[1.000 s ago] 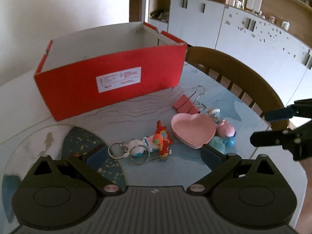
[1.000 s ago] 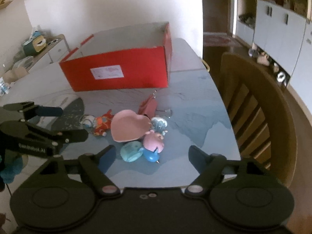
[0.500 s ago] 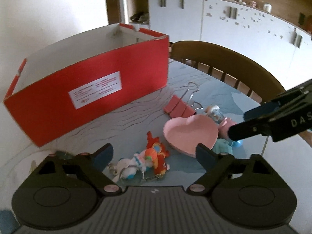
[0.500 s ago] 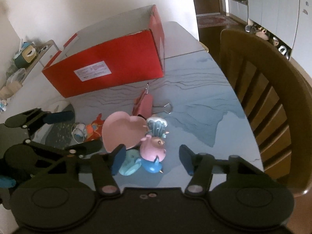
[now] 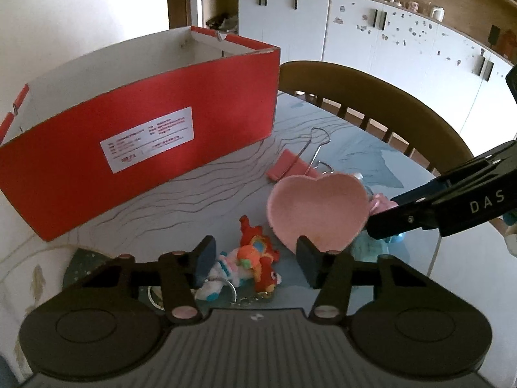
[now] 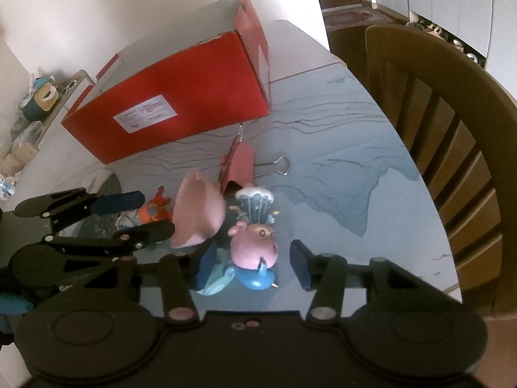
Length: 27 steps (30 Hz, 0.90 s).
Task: Organize rigid objects
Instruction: 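Grasp the pink pig figure with the right tool while the left tool grasps the orange plush keychain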
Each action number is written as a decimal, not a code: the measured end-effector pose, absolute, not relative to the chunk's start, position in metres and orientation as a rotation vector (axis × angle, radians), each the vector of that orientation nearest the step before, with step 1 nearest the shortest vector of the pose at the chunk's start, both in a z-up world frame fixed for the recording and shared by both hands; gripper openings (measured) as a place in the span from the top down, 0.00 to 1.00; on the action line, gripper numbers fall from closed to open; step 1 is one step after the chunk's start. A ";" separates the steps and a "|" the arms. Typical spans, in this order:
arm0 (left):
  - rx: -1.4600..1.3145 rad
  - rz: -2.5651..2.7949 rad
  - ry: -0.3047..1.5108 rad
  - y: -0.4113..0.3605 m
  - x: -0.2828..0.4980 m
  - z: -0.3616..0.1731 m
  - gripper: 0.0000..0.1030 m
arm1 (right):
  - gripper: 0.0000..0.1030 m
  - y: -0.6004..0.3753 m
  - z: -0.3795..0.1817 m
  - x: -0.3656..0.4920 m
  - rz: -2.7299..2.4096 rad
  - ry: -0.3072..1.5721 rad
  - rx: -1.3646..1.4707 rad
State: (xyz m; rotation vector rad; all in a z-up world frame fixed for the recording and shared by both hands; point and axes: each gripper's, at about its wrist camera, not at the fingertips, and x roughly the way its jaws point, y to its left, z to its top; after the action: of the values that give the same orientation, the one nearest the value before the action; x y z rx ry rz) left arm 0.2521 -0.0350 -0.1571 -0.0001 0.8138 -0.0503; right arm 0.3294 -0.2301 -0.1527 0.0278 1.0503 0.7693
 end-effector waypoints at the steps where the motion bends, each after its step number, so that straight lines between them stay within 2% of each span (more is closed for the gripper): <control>1: 0.002 -0.048 0.815 -0.035 0.253 -0.157 0.49 | 0.51 -0.229 -0.153 0.330 0.770 1.052 0.031; 4: 0.001 -0.054 0.817 -0.035 0.255 -0.158 0.53 | 0.53 -0.226 -0.154 0.331 0.775 1.055 0.028; 6: 0.017 -0.050 0.818 -0.036 0.257 -0.159 0.63 | 0.56 -0.226 -0.154 0.332 0.777 1.055 0.032; 9: 0.024 -0.037 0.816 -0.035 0.257 -0.159 0.69 | 0.63 -0.227 -0.155 0.332 0.778 1.057 0.048; 11: 0.025 -0.036 0.820 -0.034 0.259 -0.158 0.79 | 0.67 -0.226 -0.154 0.332 0.779 1.055 0.047; 18: 0.093 -0.038 0.818 -0.042 0.257 -0.154 0.82 | 0.67 -0.226 -0.149 0.323 0.764 1.025 0.008; 27: 0.014 0.008 0.807 -0.031 0.248 -0.141 0.83 | 0.68 -0.238 -0.127 0.310 0.767 0.972 -0.006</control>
State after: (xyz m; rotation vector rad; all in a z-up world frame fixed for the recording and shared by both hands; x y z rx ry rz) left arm 0.2482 -0.0314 -0.1408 0.0145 0.8074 0.0079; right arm 0.3096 -0.2381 -0.1265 -0.0062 0.9719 0.7666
